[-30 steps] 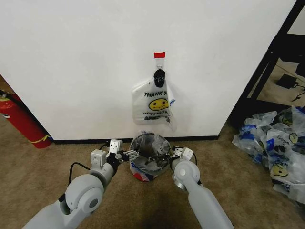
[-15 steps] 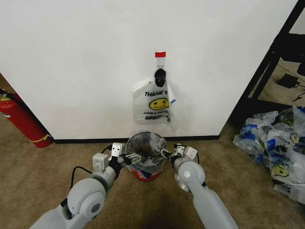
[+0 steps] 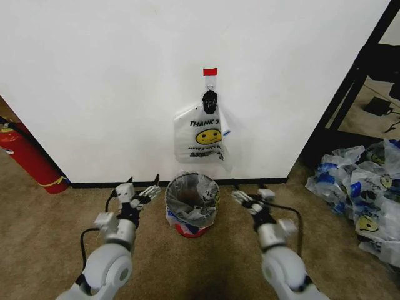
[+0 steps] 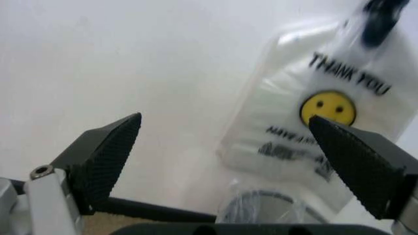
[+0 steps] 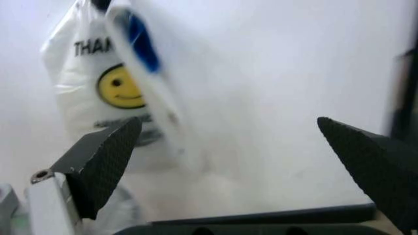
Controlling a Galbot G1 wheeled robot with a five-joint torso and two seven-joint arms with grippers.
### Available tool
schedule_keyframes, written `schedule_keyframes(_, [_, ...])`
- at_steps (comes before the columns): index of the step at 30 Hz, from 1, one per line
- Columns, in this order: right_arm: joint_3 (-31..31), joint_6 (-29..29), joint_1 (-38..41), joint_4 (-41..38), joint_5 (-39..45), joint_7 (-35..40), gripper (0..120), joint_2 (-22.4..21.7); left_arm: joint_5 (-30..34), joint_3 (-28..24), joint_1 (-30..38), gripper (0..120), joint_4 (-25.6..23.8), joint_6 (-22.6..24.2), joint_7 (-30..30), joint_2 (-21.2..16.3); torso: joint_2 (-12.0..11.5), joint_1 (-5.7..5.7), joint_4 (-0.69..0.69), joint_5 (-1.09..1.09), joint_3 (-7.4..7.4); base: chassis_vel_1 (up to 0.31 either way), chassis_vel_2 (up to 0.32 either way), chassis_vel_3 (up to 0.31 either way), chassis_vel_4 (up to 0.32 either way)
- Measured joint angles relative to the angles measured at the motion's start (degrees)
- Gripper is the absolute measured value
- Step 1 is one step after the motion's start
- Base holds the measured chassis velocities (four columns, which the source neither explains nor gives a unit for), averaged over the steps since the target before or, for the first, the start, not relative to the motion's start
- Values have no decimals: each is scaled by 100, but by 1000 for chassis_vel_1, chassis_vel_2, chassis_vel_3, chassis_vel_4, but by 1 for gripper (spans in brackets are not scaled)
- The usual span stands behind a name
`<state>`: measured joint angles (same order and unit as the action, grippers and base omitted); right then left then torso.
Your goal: Pick up the garbage bag from the wall and place it over the trash bin.
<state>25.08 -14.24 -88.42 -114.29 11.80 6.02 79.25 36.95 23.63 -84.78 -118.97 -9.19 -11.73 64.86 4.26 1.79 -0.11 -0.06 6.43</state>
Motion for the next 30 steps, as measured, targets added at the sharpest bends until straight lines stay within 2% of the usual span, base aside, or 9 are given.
schedule_keyframes(3, [184, -227, -362, -127, -249, -24, 100, 190, -124, 230, -297, 100, 111, -314, 246, 121, 0, 0, 2, 0, 0, 0, 0, 0, 0])
schedule_keyframes(9, [498, -636, -1294, -565, -497, -158, 100, 453, -960, 610, -1077, 100, 425, -1281, 500, 251, 1, 0, 2, 0, 0, 0, 0, 0, 0])
schedule_keyframes(13, [561, -820, -1529, -750, -573, -179, 100, 504, -1187, 553, -1230, 100, 472, -1435, 507, 330, 1, 0, 3, -1, 1, 0, 0, 0, 0])
schedule_keyframes(20, [563, -663, -1674, -1349, -704, -165, 100, 698, -1237, 447, -1256, 100, 109, -1227, 421, 568, 1, 0, 2, 0, 1, 0, 0, 0, 0])
schedule_keyframes(22, [480, -540, -1731, -1624, -800, -134, 100, 748, -1233, 388, -1245, 100, 15, -1094, 382, 522, 1, 0, 2, -1, 1, 0, 0, 0, 0])
schedule_keyframes(30, [359, -459, -1772, -1761, -887, -57, 100, 879, -1291, 248, -1147, 100, -101, -869, 318, 323, 1, 0, 2, 0, 1, 0, 0, 0, 0])
